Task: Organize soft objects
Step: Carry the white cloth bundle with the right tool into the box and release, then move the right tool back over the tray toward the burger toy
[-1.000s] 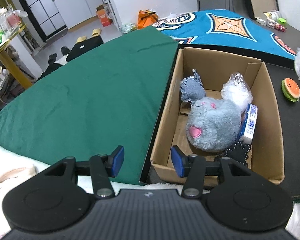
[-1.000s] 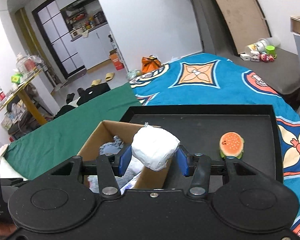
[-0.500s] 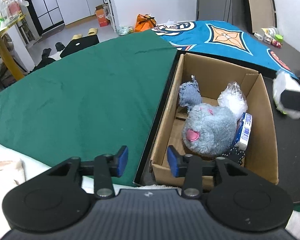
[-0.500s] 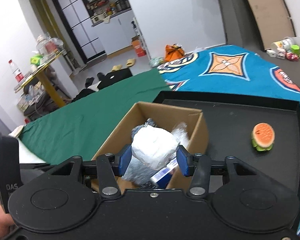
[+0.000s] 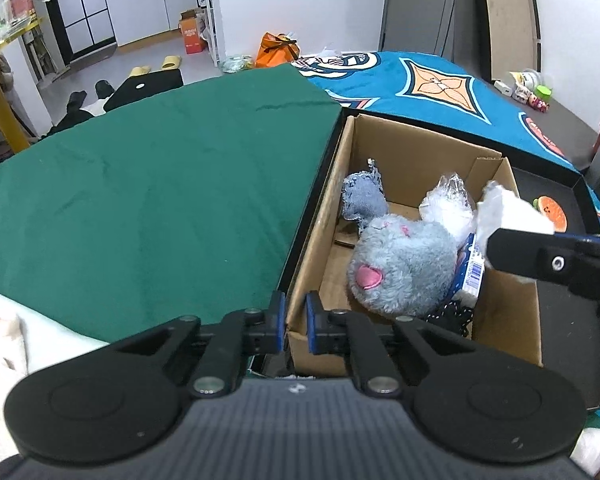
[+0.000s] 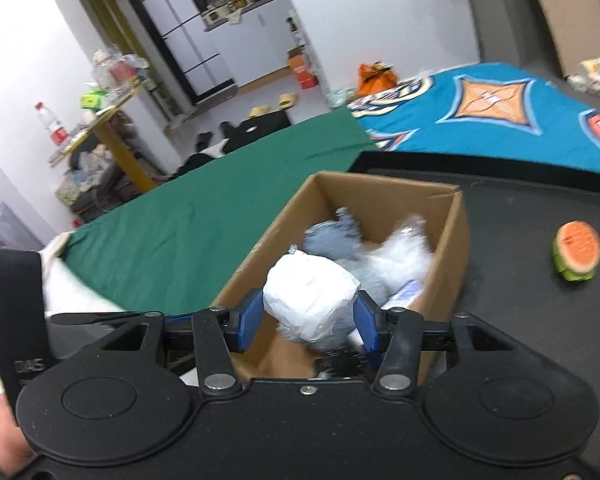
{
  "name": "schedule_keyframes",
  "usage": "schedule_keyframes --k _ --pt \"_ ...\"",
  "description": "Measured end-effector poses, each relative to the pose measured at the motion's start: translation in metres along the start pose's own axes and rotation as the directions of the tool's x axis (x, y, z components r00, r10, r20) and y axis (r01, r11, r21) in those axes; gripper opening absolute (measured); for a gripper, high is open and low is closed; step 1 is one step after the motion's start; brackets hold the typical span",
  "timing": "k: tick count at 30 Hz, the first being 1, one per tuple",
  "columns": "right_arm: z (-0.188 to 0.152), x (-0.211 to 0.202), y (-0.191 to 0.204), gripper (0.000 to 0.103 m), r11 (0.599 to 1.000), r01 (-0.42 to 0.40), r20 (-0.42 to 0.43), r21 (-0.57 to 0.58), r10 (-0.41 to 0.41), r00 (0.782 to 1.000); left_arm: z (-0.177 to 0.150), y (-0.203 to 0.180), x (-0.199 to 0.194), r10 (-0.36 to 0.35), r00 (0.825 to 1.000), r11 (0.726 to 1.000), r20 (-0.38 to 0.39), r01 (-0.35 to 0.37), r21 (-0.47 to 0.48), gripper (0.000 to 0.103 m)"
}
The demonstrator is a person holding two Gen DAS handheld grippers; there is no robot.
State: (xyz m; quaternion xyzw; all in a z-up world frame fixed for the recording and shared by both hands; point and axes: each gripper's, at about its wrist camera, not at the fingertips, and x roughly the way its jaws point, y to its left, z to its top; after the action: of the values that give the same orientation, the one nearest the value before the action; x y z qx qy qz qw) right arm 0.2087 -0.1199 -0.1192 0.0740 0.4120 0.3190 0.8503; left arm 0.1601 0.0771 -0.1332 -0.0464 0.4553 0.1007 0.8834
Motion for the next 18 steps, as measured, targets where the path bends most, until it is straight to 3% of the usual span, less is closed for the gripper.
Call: schedule_keyframes --k 4,18 --pt "-0.001 0.005 0.005 0.052 0.998 -0.055 -0.034 0.002 0.055 0.998 0.0 0.004 0.001 -0.014 1.0 1.0 0.001 0.014 -0.017 0.01" --pt "-0.002 0.0 -0.011 0.054 0.999 0.048 -0.007 0.015 -0.048 0.999 0.003 -0.002 -0.002 0.012 1.0 1.0 -0.005 -0.012 0.009 0.013"
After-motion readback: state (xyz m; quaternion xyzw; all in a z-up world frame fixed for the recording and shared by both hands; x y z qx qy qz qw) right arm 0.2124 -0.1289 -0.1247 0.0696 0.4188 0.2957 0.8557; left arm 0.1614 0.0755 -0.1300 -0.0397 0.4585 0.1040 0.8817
